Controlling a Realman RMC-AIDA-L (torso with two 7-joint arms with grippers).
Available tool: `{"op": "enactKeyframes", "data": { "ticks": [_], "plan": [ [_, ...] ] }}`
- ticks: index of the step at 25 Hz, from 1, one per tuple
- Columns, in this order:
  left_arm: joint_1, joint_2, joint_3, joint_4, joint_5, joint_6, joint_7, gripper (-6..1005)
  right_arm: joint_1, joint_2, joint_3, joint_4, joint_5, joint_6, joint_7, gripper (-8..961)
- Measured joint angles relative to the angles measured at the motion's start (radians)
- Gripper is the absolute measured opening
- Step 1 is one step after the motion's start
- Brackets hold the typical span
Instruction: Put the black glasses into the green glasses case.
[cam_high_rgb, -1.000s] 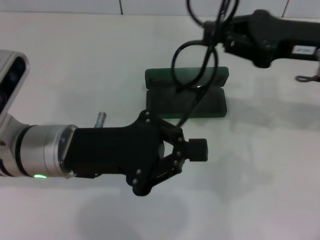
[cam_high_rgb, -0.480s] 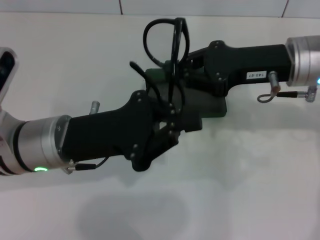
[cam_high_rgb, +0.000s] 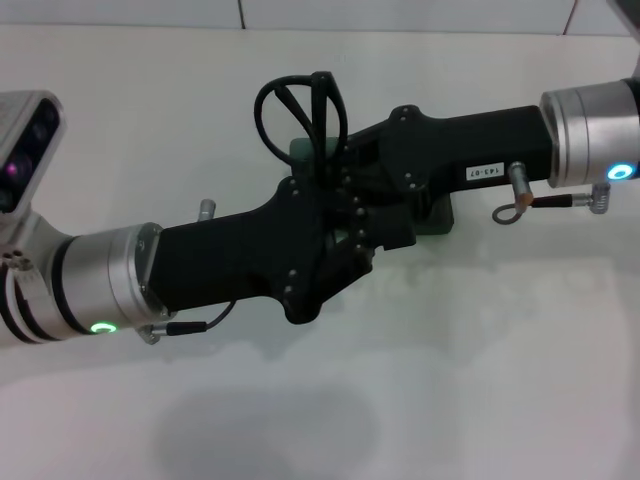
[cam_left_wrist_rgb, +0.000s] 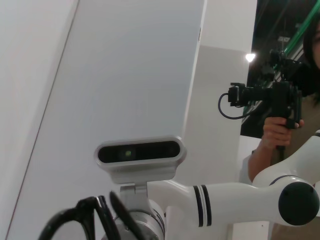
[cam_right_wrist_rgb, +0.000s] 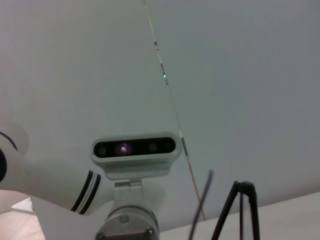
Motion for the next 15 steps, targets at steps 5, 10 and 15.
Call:
{"op": "enactKeyframes", "data": {
  "ticks": [5, 10, 15],
  "plan": [
    [0.0, 0.0, -0.001, -0.005, 0.0, -0.018, -0.001, 16, 0.002, 0.0, -0.017, -0.001, 0.001, -0.006, 0.001, 88],
    [-0.001, 0.0, -0.002, -0.013, 0.0, -0.025, -0.002, 16, 0.003, 0.0, -0.017, -0.002, 0.002, -0.01, 0.002, 88],
    [0.003, 0.0, -0.004, -0.014, -0.005, -0.029, -0.002, 16, 0.004, 0.0, -0.017, -0.004, 0.002, -0.01, 0.002, 88]
  ]
}}
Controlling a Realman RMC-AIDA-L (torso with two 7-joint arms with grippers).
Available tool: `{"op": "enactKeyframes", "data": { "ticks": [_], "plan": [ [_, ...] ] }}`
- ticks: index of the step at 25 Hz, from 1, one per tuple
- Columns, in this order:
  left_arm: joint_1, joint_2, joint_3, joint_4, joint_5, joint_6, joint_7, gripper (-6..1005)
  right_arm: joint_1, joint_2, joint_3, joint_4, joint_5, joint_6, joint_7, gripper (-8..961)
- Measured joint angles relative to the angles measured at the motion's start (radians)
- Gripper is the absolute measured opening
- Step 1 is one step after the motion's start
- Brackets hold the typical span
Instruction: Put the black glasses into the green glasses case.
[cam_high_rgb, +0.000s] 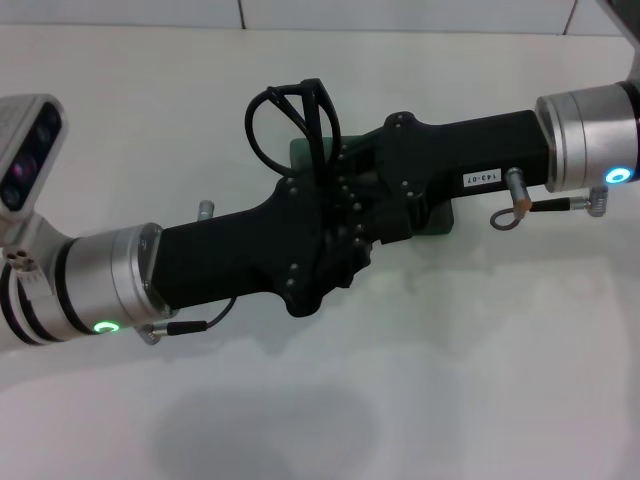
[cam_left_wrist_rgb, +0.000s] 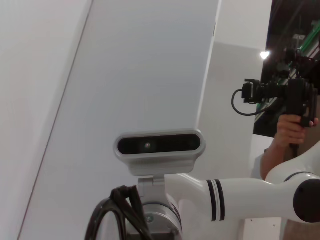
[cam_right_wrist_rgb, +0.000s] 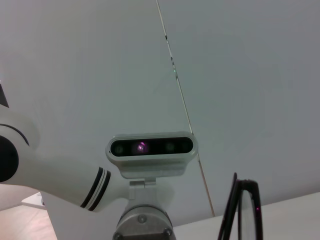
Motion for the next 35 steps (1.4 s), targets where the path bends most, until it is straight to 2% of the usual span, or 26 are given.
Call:
{"op": "enactKeyframes", "data": {
  "ticks": [9, 15, 18, 21, 23, 29, 35],
  "plan": [
    [0.013, 0.004, -0.001, 0.005, -0.007, 0.018, 0.002, 16, -0.006, -0.01, 0.009, 0.001, -0.007, 0.01, 0.001, 88],
    [0.058, 0.018, -0.001, 0.025, -0.018, 0.079, 0.018, 16, 0.017, -0.036, 0.011, -0.058, -0.112, 0.049, 0.087, 88],
    [0.09, 0.024, -0.001, 0.041, -0.019, 0.09, 0.025, 16, 0.071, -0.034, 0.008, -0.153, -0.322, 0.081, 0.215, 88],
    [0.115, 0.026, -0.001, 0.048, -0.019, 0.091, 0.037, 17, 0.154, -0.009, -0.005, -0.227, -0.578, 0.1, 0.34, 87],
    [0.123, 0.026, -0.001, 0.045, -0.019, 0.091, 0.048, 17, 0.218, -0.002, -0.071, -0.238, -0.698, 0.132, 0.409, 87],
    [0.147, 0.021, -0.001, 0.04, -0.019, 0.086, 0.067, 17, 0.373, 0.001, -0.306, -0.193, -0.893, 0.263, 0.521, 89],
    [0.167, 0.012, -0.001, 0.038, -0.017, 0.085, 0.088, 17, 0.441, 0.002, -0.408, -0.155, -0.942, 0.287, 0.531, 91]
  ]
}}
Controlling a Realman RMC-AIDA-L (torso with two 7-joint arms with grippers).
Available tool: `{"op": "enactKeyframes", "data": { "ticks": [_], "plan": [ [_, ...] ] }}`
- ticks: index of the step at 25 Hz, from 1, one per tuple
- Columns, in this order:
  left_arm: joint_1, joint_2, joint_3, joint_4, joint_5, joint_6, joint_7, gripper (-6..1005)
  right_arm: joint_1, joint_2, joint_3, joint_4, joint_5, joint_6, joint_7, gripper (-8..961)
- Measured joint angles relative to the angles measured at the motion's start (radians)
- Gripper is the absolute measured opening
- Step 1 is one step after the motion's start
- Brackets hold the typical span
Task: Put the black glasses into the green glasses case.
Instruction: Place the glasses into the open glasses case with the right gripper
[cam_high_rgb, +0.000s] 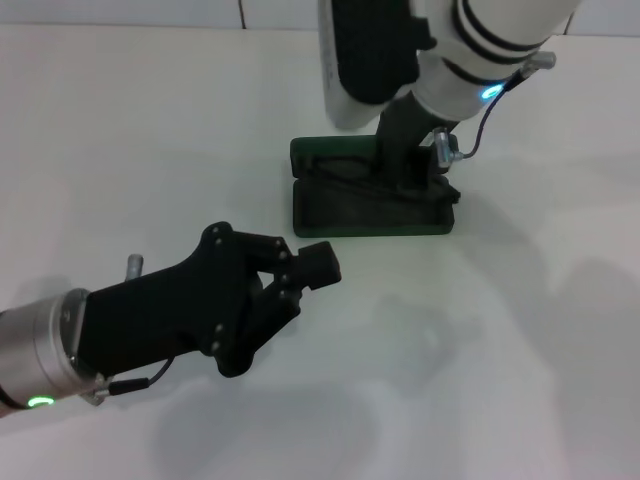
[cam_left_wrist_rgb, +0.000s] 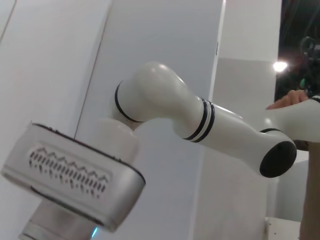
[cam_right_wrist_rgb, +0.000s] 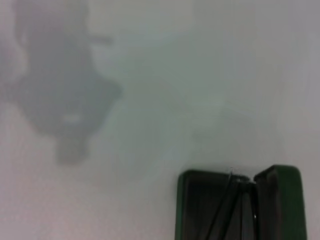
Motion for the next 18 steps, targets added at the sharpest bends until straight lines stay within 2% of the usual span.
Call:
{"op": "enactKeyframes", "data": {
  "ticks": [9, 18],
  "plan": [
    [0.045, -0.006, 0.002, -0.003, 0.004, 0.001, 0.043, 17, 0.009, 0.0, -0.205, -0.006, -0.011, 0.087, 0.021, 94],
    [0.04, -0.006, 0.005, -0.039, 0.005, 0.001, 0.069, 17, 0.023, 0.0, -0.238, 0.003, -0.019, 0.117, 0.038, 98]
  ]
}}
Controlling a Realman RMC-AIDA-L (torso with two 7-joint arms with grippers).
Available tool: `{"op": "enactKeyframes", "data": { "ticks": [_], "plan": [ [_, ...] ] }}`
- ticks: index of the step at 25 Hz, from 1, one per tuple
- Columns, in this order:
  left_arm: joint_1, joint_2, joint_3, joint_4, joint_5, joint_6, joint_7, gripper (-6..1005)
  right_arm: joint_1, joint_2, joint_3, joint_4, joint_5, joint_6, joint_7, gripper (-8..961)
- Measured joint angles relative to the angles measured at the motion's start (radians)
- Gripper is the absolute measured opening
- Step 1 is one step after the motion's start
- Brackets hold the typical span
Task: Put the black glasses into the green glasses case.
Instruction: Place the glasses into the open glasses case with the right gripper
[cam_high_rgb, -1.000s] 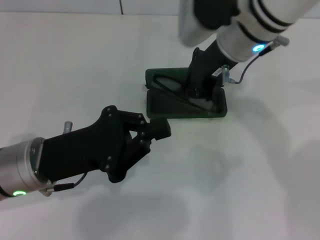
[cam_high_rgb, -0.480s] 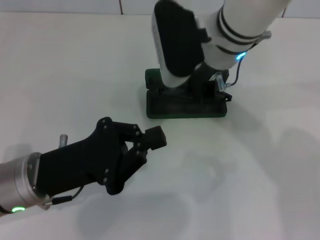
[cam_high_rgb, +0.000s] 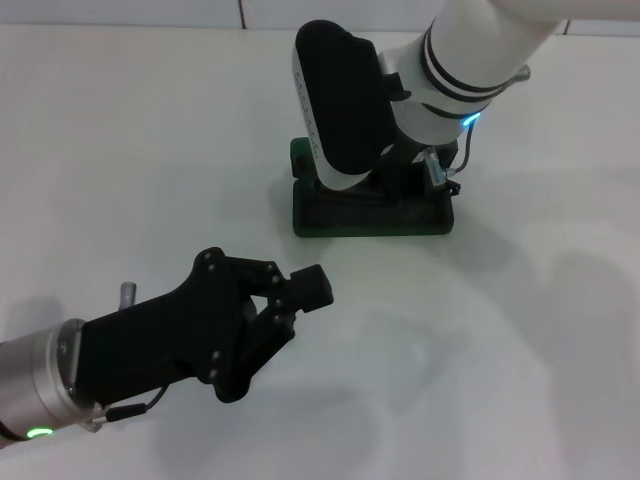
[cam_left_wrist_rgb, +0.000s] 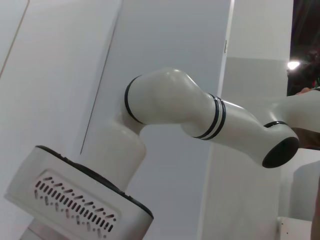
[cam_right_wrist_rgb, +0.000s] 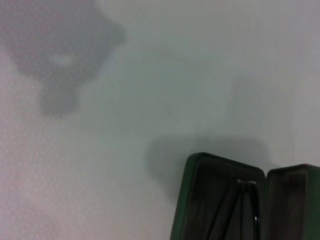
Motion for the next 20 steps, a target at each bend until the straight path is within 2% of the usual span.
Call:
{"op": "enactKeyframes", "data": {
  "ticks": [8, 20],
  "plan": [
    [-0.001, 0.0, 0.001, 0.0, 0.0, -0.004, 0.002, 16, 0.007, 0.0, -0.05, 0.021, -0.008, 0.03, 0.001, 100],
    [-0.006, 0.0, -0.002, 0.0, 0.001, -0.003, 0.002, 16, 0.011, 0.0, -0.055, 0.015, -0.01, 0.032, 0.011, 105]
  ]
}}
